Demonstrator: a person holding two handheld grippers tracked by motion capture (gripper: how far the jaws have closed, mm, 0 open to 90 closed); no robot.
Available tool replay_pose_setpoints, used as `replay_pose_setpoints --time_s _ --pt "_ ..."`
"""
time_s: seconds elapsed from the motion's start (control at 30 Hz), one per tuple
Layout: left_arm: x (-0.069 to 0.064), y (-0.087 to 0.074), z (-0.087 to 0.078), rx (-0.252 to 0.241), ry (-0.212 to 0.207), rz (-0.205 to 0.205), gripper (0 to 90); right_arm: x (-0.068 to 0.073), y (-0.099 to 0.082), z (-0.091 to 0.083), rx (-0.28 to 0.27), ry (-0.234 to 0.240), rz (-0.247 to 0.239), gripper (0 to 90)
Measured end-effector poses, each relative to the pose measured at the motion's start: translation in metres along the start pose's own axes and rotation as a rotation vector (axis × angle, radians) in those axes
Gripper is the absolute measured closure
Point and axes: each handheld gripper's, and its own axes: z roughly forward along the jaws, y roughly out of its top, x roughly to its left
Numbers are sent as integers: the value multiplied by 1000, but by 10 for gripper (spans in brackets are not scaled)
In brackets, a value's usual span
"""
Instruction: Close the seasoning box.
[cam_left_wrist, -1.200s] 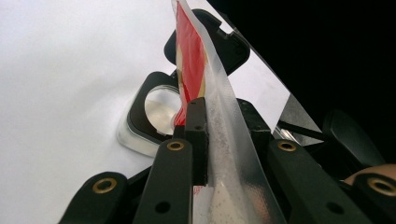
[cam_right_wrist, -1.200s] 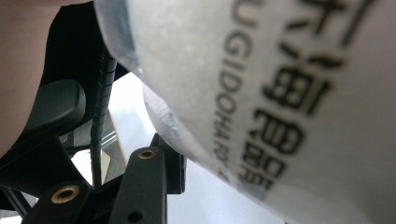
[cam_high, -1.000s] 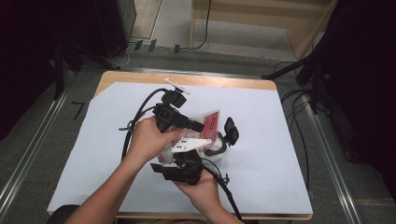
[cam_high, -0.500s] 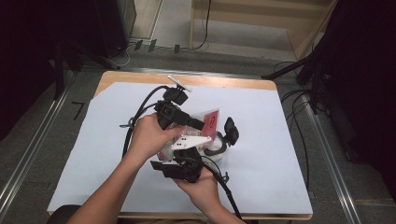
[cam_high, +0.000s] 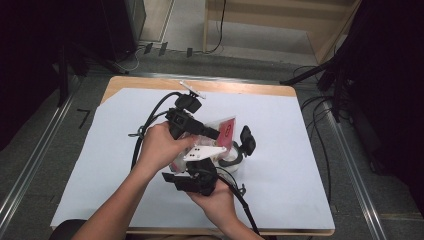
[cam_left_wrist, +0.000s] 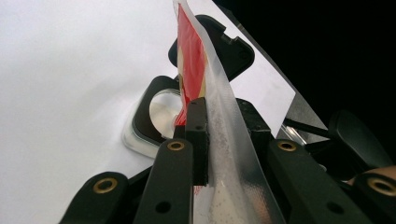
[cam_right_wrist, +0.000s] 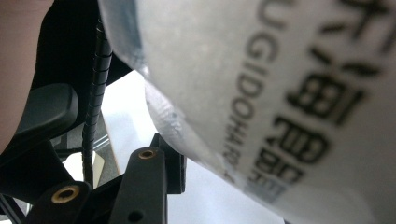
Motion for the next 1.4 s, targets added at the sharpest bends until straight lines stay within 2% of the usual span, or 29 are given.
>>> replay_pose_setpoints --time_s 0.5,0.9,1.03,1.4 --pt "2 -3 -1 0 -20 -5 784 3 -2 0 12 -8 -28 637" --pt "4 -2 0 3 -29 -11 784 3 -2 -2 18 -12 -29 638" --pt "5 -2 1 0 -39 -26 781 3 -2 -2 16 -11 -24 638" --pt "4 2 1 14 -30 -14 777 2 -1 -2 10 -10 -18 638"
